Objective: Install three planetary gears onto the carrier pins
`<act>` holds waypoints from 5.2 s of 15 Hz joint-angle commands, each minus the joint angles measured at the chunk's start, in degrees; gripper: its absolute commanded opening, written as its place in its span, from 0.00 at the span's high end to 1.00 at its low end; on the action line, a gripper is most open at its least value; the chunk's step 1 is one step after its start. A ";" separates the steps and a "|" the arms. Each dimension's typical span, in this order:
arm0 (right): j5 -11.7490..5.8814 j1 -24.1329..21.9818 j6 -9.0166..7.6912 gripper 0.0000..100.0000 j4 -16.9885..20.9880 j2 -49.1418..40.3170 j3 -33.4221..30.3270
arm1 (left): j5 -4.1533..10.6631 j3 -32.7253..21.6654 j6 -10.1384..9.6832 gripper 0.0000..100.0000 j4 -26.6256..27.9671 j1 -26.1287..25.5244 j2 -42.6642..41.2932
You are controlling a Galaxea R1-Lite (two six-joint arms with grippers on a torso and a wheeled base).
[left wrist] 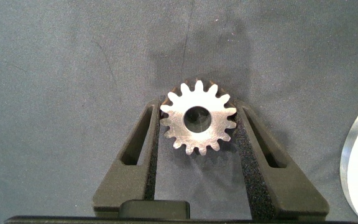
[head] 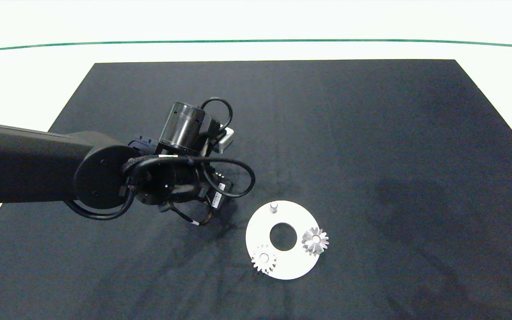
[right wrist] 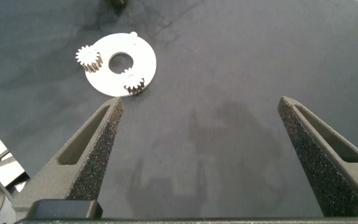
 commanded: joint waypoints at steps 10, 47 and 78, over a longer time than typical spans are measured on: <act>0.07 0.01 -0.44 0.00 0.06 0.38 0.25 | 0.05 1.40 0.86 0.96 0.18 -2.61 -4.53; -0.11 0.45 -0.70 0.00 -0.11 -0.68 0.51 | 0.14 -6.25 4.38 0.96 3.87 -14.65 1.80; -0.02 0.45 -1.14 0.00 -0.02 -1.12 0.51 | 0.14 -6.86 3.68 0.00 3.96 -15.88 3.20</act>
